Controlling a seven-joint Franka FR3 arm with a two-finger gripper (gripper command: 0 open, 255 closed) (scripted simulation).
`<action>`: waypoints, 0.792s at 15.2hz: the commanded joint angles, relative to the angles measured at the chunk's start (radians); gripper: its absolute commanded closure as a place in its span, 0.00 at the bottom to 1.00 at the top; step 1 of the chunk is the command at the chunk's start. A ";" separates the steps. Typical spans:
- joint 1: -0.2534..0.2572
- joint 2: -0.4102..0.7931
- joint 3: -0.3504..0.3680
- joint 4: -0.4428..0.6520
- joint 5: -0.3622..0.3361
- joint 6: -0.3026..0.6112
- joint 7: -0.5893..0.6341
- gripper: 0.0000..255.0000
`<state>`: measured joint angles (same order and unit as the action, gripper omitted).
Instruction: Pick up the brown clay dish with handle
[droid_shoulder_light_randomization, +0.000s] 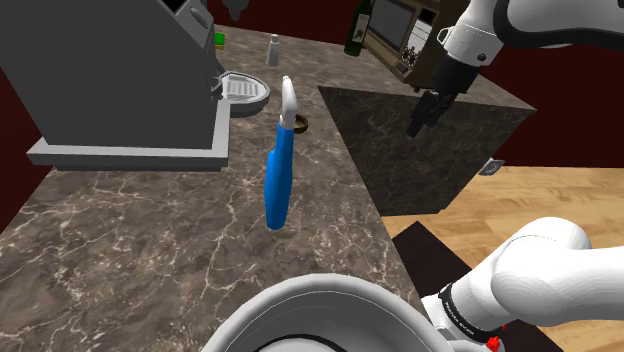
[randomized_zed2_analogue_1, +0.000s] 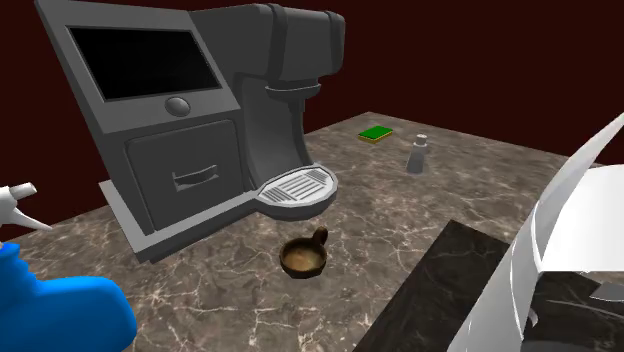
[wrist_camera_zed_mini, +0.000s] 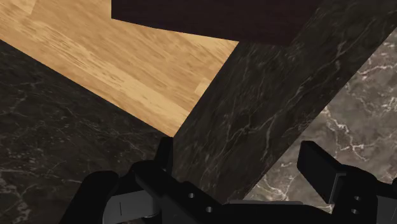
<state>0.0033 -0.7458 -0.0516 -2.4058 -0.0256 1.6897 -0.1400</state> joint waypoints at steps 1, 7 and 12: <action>0.000 0.000 0.000 0.000 0.000 0.000 0.000 0.00; 0.026 0.185 0.072 0.082 0.043 0.127 0.103 0.00; 0.039 0.351 0.125 0.186 0.056 0.210 0.186 0.00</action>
<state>0.0408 -0.4256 0.0640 -2.2385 0.0292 1.8824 0.0302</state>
